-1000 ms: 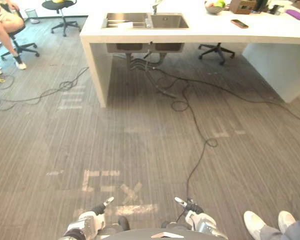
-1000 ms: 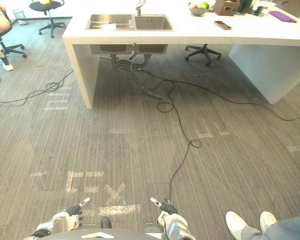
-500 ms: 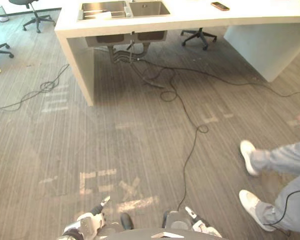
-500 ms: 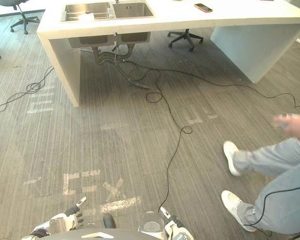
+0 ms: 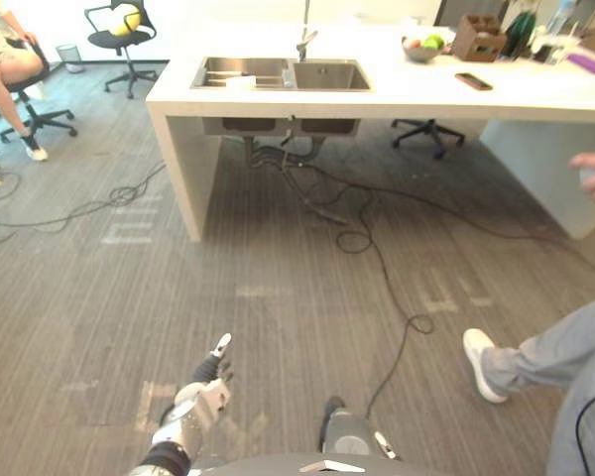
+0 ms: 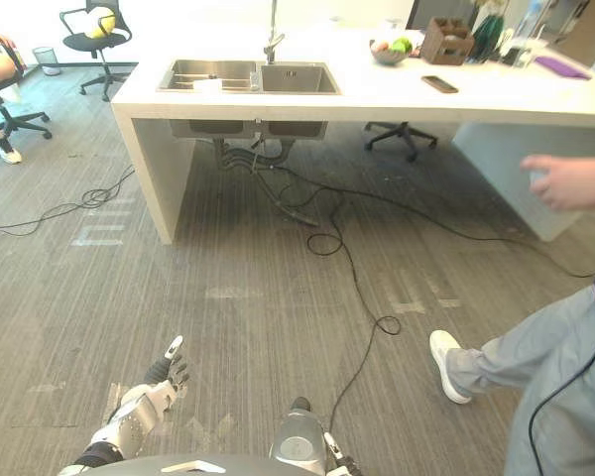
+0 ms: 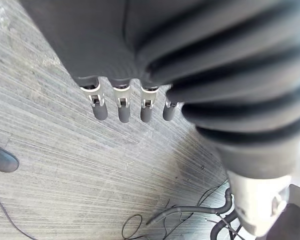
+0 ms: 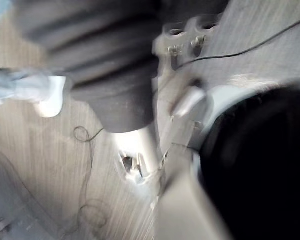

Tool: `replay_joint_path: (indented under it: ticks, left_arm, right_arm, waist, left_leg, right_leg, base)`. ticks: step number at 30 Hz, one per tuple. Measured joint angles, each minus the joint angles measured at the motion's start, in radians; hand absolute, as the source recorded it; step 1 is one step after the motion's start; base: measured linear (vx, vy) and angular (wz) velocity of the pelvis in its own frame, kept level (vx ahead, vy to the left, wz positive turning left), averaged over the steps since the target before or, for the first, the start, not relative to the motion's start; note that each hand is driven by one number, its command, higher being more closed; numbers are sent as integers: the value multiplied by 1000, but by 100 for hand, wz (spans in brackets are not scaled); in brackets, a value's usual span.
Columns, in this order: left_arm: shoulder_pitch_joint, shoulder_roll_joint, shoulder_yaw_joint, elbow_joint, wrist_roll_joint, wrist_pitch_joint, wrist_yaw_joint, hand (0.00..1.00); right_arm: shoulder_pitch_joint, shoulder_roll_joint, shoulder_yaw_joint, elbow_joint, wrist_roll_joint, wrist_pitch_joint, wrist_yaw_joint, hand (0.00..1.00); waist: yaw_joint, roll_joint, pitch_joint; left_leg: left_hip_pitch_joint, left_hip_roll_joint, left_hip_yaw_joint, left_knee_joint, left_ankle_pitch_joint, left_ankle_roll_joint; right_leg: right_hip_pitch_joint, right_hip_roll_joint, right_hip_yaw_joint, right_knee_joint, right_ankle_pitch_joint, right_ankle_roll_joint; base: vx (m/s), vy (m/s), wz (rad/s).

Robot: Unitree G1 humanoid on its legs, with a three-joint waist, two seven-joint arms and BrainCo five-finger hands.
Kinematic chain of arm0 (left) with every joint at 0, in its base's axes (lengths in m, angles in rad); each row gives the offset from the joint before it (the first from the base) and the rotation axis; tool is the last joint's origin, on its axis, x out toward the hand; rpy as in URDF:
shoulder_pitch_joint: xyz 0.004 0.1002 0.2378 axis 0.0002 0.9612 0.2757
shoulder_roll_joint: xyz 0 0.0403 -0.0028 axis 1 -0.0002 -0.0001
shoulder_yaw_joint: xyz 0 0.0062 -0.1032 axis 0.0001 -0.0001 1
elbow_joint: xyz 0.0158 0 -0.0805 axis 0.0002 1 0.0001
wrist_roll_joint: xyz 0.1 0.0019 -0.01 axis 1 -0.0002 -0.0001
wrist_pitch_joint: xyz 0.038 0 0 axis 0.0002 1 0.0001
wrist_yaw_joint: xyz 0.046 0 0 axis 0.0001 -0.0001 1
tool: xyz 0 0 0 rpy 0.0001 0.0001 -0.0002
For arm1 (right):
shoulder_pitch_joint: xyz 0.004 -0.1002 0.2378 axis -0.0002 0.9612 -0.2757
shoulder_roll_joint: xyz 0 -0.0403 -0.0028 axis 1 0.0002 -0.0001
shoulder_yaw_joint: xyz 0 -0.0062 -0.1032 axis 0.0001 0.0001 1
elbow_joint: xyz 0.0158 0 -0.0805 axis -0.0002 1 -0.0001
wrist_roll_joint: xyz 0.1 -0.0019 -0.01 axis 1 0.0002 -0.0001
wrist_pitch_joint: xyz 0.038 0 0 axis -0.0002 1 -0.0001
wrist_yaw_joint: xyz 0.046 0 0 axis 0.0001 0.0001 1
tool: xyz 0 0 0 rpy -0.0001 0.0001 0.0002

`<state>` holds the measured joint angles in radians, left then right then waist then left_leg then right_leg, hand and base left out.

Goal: Walk over to the sink, pick up the cup, carry it to the dishwasher, place the cup inside the dishwasher, then close the dishwasher door

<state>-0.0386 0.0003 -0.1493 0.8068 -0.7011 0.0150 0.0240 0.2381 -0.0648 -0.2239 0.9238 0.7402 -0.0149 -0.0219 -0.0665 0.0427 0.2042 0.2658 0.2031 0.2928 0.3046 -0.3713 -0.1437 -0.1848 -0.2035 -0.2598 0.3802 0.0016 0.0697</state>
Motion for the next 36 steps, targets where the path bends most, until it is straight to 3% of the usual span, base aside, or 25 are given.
replay_joint_path:
  ticks: [2, 3, 4, 5, 6, 7, 9, 10, 12, 13, 16, 17, 18, 19, 20, 21, 22, 24, 27, 30, 32, 33, 34, 36]
  left_arm:
    - [-2, -24, -8, -17, 21, -12, 8, 0]
    - [-1, -28, -9, -21, 30, -17, 18, 0]
    - [6, -24, -10, -49, 36, -26, 46, 0]
    - [10, -18, -14, -61, 36, -29, 54, 0]
    - [17, -12, -21, -80, 36, -31, 63, 0]
    - [23, 1, -39, -133, 37, -36, 80, 0]
    - [21, 16, -41, -223, 43, -40, 98, 0]
    - [13, 25, -24, -296, 75, -38, 121, 0]
    - [16, 36, -18, -333, 76, -38, 126, 0]
    - [19, 45, -20, -369, 76, -36, 126, 0]
    - [22, 75, -53, -560, 126, -51, 148, 0]
    - [21, 74, -74, -632, 150, -61, 167, 0]
    - [21, 70, -101, -685, 157, -67, 183, 0]
    - [21, 68, -112, -701, 157, -68, 190, 0]
    - [22, 61, -124, -714, 158, -68, 200, 0]
    - [28, 53, -130, -713, 159, -70, 208, 0]
    - [18, 59, -129, -702, 163, -73, 210, 0]
    - [4, 59, -126, -688, 192, -85, 218, 0]
    - [3, 51, -126, -676, 211, -113, 246, 0]
    - [6, 51, -112, -677, 237, -117, 269, 0]
    - [9, 35, -93, -679, 275, -128, 274, 0]
    - [8, 34, -83, -688, 287, -139, 276, 0]
    - [8, 50, -73, -721, 324, -150, 281, 0]
    - [0, 60, -67, -748, 346, -150, 300, 0]
  right_arm:
    - [-4, -9, -18, 4, -1, 1, 0, 0]
    - [-5, -11, -19, 7, -1, 2, 0, 0]
    - [-25, -9, -37, 40, -2, 12, 1, 0]
    - [-31, -6, -48, 52, -2, 16, 1, 0]
    - [-33, -5, -57, 64, -2, 19, 5, 0]
    - [-36, -4, -64, 83, -2, 13, 26, 0]
    - [-52, -13, -53, 104, -2, 4, 43, 0]
    - [-73, -29, -50, 118, 10, -6, 44, 0]
    - [-80, -37, -53, 122, 26, -9, 44, 0]
    - [-86, -44, -53, 122, 49, -6, 47, 0]
    - [-116, -51, -52, 97, 54, 0, 78, 0]
    - [-124, -53, -44, 69, 42, 1, 79, 0]
    - [-125, -58, -31, 48, 41, 2, 78, 0]
    - [-120, -63, -28, 38, 43, 5, 78, 0]
    - [-108, -60, -26, 29, 51, 14, 79, 0]
    - [-93, -60, -38, 36, 72, 23, 78, 0]
    - [-101, -40, -49, 46, 86, 26, 74, 0]
    - [-104, -11, -56, 37, 100, 41, 74, 0]
    - [-114, -8, -57, 79, 97, 63, 63, 0]
    - [-113, -30, -75, 145, 97, 68, 53, 0]
    - [-95, -52, -81, 189, 91, 54, 61, 0]
    - [-94, -46, -81, 196, 76, 48, 65, 0]
    - [-98, -38, -88, 193, 50, 34, 65, 0]
    - [-101, -20, -105, 194, 38, 33, 67, 0]
  waist:
    - [-3, 22, -11]
    - [-4, 25, -13]
    - [0, 20, -21]
    - [0, 18, -32]
    - [-2, 13, -44]
    - [0, 16, -57]
    - [6, 23, -56]
    - [7, 26, -18]
    - [11, 10, 6]
    - [20, 9, 8]
    - [49, 6, 5]
    - [57, 8, 5]
    - [63, 16, 5]
    - [66, 18, 4]
    - [73, 29, 3]
    - [82, 56, -8]
    - [74, 21, -5]
    - [73, -39, -2]
    - [89, -34, -3]
    - [104, -21, -20]
    - [102, -9, -68]
    - [100, -33, -65]
    - [100, -36, -71]
    - [94, -48, -72]
  left_leg:
    - [21, 18, 5, -65, 8, 13]
    - [36, 22, 5, -88, 23, 38]
    - [37, 44, 5, -48, 96, 79]
    - [7, 56, 0, 3, 125, 92]
    - [-30, 73, -5, 66, 149, 101]
    - [-113, 123, -23, 214, 195, 111]
    - [-271, 207, -86, 487, 339, 148]
    - [-421, 218, -159, 819, 315, 173]
    - [-477, 180, -158, 919, 271, 184]
    - [-515, 136, -147, 914, 248, 185]
    - [-598, 6, -6, 536, 218, 165]
    - [-594, -61, 49, 250, 262, 137]
    - [-570, -125, 74, -25, 366, 117]
    - [-556, -146, 83, -130, 433, 97]
    - [-528, -158, 106, -220, 565, 93]
    - [-498, -134, 130, -202, 584, 209]
    - [-492, -159, 138, -186, 578, 290]
    - [-506, -204, 150, -160, 502, 273]
    - [-549, -211, 144, -67, 406, 273]
    - [-545, -220, 144, -48, 367, 279]
    - [-522, -259, 154, -146, 361, 255]
    - [-514, -264, 163, -106, 338, 272]
    - [-508, -269, 97, -27, 274, 268]
    - [-473, -287, 92, -47, 272, 278]
  right_leg:
    - [-54, 13, -10, 115, -98, -16]
    - [-61, 19, -10, 142, -128, -21]
    - [-61, 39, -12, 181, -187, -49]
    - [-57, 46, -13, 180, -198, -53]
    - [-52, 56, -18, 171, -206, -62]
    - [-33, 81, -39, 144, -222, -77]
    - [6, 120, -63, 125, -253, -100]
    - [96, 142, -71, 104, -286, -125]
    - [179, 146, -77, 69, -297, -131]
    - [228, 145, -82, 33, -299, -128]
    - [318, 138, -79, -86, -270, -93]
    - [341, 132, -77, -117, -267, -85]
    - [364, 133, -73, -137, -275, -69]
    - [380, 137, -68, -142, -283, -55]
    - [418, 160, -46, -147, -310, -27]
    - [465, 197, -14, -146, -354, -9]
    - [480, 177, -1, -143, -379, -12]
    - [472, 133, 38, -128, -387, -28]
    - [466, 125, 97, -132, -359, -49]
    - [452, 113, 140, -88, -325, -47]
    - [351, 82, 154, 63, -273, 30]
    - [295, 33, 180, 155, -250, 143]
    - [196, 22, 201, 406, -224, 236]
    - [79, 2, 159, 637, -221, 227]
  base:
    - [241, -297, 9]
    - [382, -374, -4]
    - [335, -317, -12]
    - [328, -342, -10]
    - [247, -325, 11]
    - [383, -400, 17]
    - [392, -291, 22]
    - [318, -137, 23]
    - [274, -103, 10]
    - [256, -49, -12]
    - [445, -12, -14]
    - [564, 45, -7]
    - [501, 67, -10]
    - [526, 107, -20]
    - [515, 142, -36]
    - [514, 159, -27]
    - [439, 162, 2]
    - [342, 138, 21]
    - [245, 117, 7]
    - [211, 147, -1]
    - [214, 173, 3]
    - [373, 67, -21]
    - [354, 41, -18]
    - [229, 37, -5]
